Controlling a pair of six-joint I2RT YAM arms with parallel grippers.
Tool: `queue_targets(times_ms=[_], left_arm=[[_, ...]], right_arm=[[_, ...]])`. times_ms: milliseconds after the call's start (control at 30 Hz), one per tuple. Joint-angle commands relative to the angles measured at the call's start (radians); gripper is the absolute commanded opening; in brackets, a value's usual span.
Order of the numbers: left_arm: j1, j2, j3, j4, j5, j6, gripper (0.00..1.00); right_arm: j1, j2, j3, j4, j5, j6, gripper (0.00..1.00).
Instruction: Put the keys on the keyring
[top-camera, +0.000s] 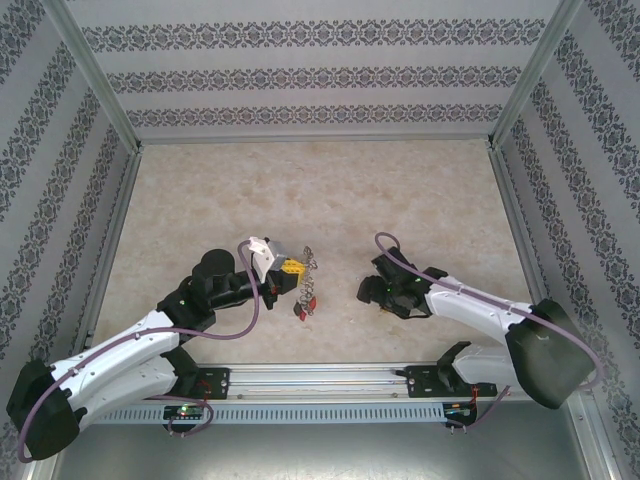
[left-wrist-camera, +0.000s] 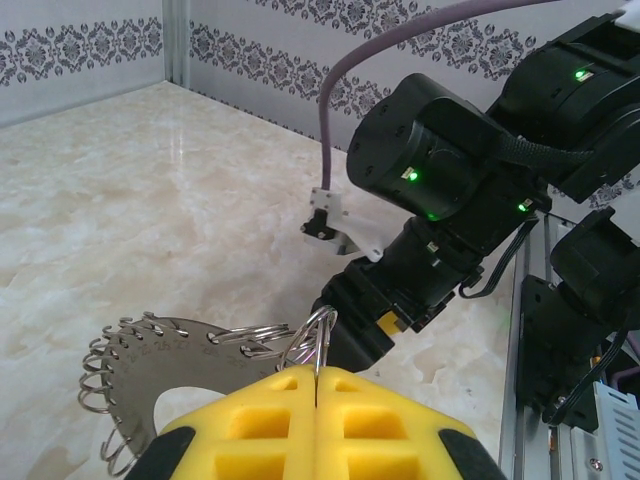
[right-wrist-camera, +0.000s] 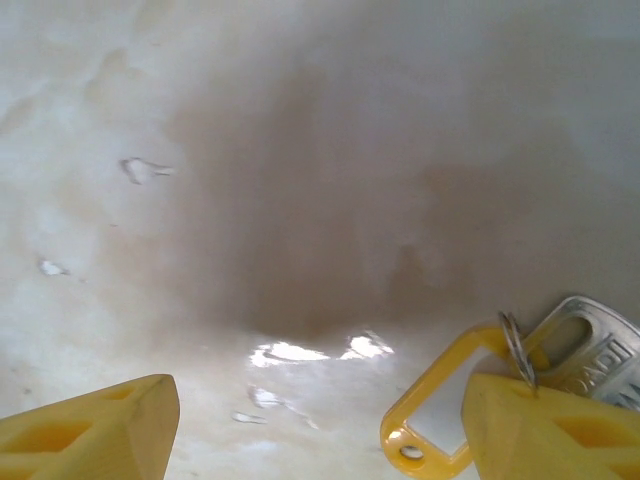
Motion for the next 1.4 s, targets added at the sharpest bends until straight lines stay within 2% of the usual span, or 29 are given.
queue_targets(times_ms=[0,167,333,500,600,767,933,1133,1367], left_arm=[[0.012,-0.024,-0.003,0.09,0.026,-0.007,0.0],[0.012,-0.026,-0.006,0.104,0.038,-0.018,0.0],[0.012,-0.028,-0.003,0.078,0.018,-0.015,0.0],[0.014,-0.031,-0.004,0.091,0.029,-0.029,0.0],[0.014,-0.026,-0.006,0.093,0.029,-0.032,0.0],[0.014,-0.017,-0.01,0.094,0.034,-0.04,0.0],[0.014,-0.028,-0.027,0.101,0.031,-0.049,0.0],[0.014,-0.053,-0.036,0.078,0.012,-0.039,0.0],[0.014,-0.063,-0.035,0.051,-0.012,-0.024,0.0]], right_arm=[[0.034,0.057,0.017,0.056,-0.013,0.041,0.75],[0.09,0.102,0.096,0.069,-0.004,0.064,0.75],[0.099,0.064,0.131,0.012,0.019,0.044,0.75],[0.081,0.021,0.189,-0.133,0.048,-0.066,0.75],[0.037,0.029,0.252,-0.235,0.036,-0.193,0.76],[0.009,0.176,0.454,-0.479,0.022,-0.473,0.74],[0.023,0.353,0.624,-0.683,0.073,-0.654,0.71],[0.021,0.48,0.725,-0.79,0.134,-0.744,0.63],[-0.026,0.554,0.749,-0.783,0.056,-0.793,0.51]])
